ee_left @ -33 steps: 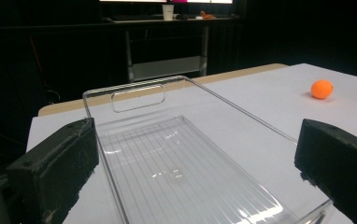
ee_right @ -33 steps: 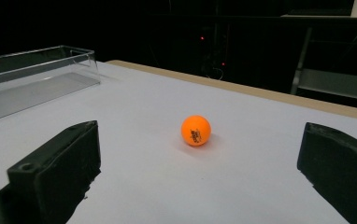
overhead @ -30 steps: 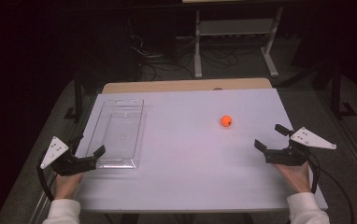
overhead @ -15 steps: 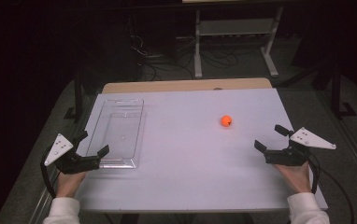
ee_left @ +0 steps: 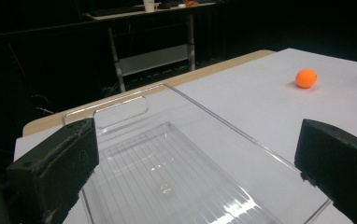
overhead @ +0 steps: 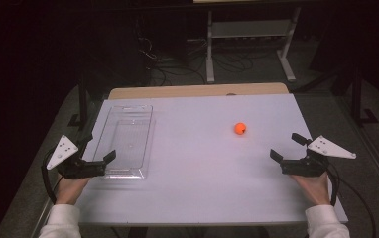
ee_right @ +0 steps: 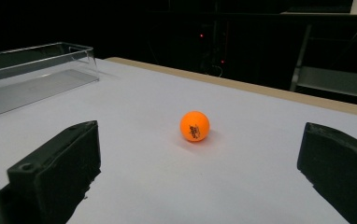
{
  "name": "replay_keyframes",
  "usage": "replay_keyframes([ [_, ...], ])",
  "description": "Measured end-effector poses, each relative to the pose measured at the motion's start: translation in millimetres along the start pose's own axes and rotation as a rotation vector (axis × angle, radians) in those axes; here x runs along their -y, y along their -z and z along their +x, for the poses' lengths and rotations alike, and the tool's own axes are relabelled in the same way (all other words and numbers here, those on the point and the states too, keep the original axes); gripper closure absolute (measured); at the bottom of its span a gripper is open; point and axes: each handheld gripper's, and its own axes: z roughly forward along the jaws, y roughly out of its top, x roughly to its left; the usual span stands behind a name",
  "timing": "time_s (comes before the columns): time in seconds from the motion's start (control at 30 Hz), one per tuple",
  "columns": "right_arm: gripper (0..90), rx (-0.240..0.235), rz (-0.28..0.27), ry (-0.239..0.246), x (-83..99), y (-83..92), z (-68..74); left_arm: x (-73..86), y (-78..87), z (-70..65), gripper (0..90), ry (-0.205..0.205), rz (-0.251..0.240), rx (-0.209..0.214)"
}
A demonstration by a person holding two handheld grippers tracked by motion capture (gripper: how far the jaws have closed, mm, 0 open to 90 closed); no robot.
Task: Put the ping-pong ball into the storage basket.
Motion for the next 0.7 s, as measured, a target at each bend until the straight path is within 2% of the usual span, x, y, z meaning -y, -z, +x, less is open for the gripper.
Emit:
replay_keyframes([
  [0.23, 0.0, 0.001, 0.004, -0.001, 0.3, -0.7, -0.2, -12.7, -4.5, -0.4, 0.0, -0.022, 0.012, 0.010],
  [0.4, 0.0, 0.002, 0.003, -0.004, 0.4, -0.3, -0.5, -21.4, -12.2, -0.2, 0.0, -0.033, 0.039, 0.040],
  [0.7, 0.0, 0.004, 0.003, -0.007, 0.7, 0.3, -0.9, -30.5, -20.0, -4.0, 0.0, -0.060, 0.068, 0.063],
])
